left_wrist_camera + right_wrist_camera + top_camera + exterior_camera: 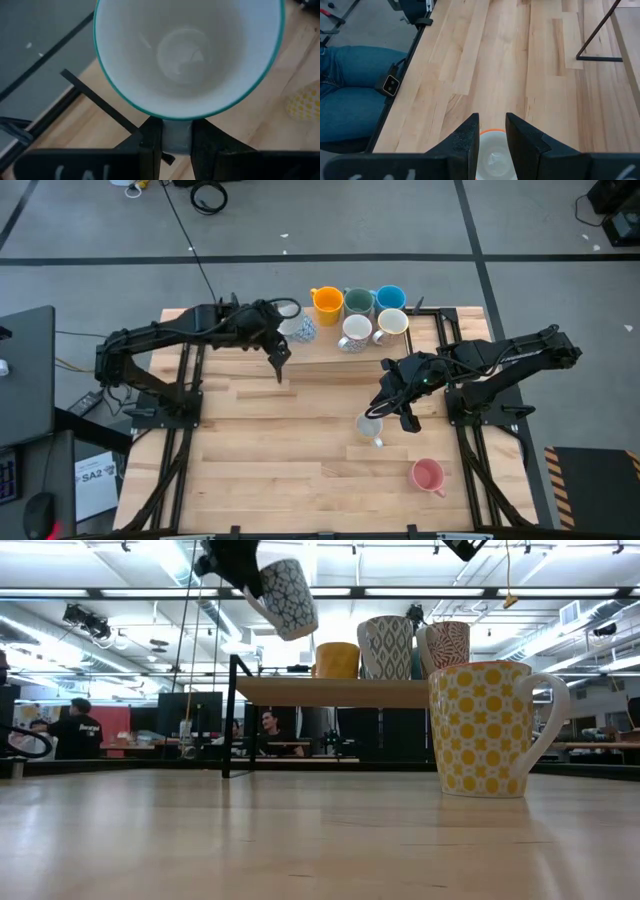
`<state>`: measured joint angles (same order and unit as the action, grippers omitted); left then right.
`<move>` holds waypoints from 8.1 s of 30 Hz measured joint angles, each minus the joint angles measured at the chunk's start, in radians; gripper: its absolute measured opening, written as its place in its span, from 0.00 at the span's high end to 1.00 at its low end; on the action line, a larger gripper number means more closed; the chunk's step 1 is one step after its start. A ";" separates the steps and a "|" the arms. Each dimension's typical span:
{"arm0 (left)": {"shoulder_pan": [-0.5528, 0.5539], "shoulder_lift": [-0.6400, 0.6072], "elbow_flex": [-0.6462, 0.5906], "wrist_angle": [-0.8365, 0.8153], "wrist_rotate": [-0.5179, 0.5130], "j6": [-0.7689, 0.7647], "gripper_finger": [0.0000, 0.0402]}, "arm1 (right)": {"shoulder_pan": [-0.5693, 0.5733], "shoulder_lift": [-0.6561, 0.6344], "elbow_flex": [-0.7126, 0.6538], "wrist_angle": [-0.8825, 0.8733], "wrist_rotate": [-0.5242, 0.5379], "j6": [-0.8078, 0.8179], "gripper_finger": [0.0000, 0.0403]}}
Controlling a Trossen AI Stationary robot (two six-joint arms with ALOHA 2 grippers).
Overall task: Place coffee mugs
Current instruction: Put the white-blue mug on the shelf, then put the pink mug on the shelf
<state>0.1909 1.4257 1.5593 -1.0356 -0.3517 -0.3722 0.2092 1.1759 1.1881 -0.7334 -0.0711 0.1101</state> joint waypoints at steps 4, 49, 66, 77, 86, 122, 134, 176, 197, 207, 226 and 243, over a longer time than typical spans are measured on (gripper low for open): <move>0.019 0.040 0.000 -0.003 0.024 0.002 0.81 | 0.000 0.000 0.000 0.002 0.000 0.000 0.75; 0.031 0.172 0.000 0.042 0.050 0.016 0.79 | 0.000 0.000 0.000 0.007 0.000 0.000 0.75; 0.031 0.166 0.000 0.071 0.052 0.044 0.62 | 0.000 0.000 0.000 0.007 0.000 0.000 0.75; 0.033 0.128 0.000 0.075 0.054 0.047 0.62 | 0.000 0.000 0.000 0.006 0.000 0.000 0.75; 0.052 0.059 0.000 0.074 0.055 0.047 0.62 | 0.000 0.000 0.000 0.006 0.000 0.000 0.75; 0.142 0.179 -0.002 0.058 0.084 0.046 0.62 | 0.000 0.000 0.000 0.007 0.002 -0.008 0.75; 0.130 0.205 -0.001 0.194 0.098 0.042 0.62 | 0.000 0.000 0.000 0.008 0.002 -0.008 0.75; 0.119 0.216 -0.002 0.274 0.120 0.043 0.62 | 0.000 0.000 0.000 0.007 0.003 -0.008 0.75; 0.061 0.214 -0.002 -0.166 0.106 0.123 0.62 | 0.125 0.000 0.000 0.006 -0.052 0.262 0.75; -0.125 0.214 -0.002 -0.159 0.064 0.118 0.62 | 0.331 0.000 0.000 -0.026 0.114 0.526 0.75; -0.313 0.214 -0.002 0.012 0.049 0.088 0.62 | 0.556 0.000 -0.264 -0.061 0.139 0.779 0.75; -0.312 0.214 -0.002 0.015 0.049 0.087 0.62 | 0.556 0.000 -0.392 -0.062 0.081 0.777 0.75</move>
<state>-0.1215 1.6402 1.5578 -1.0207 -0.3031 -0.2852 0.7654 1.1763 0.7958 -0.7955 0.0095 0.8871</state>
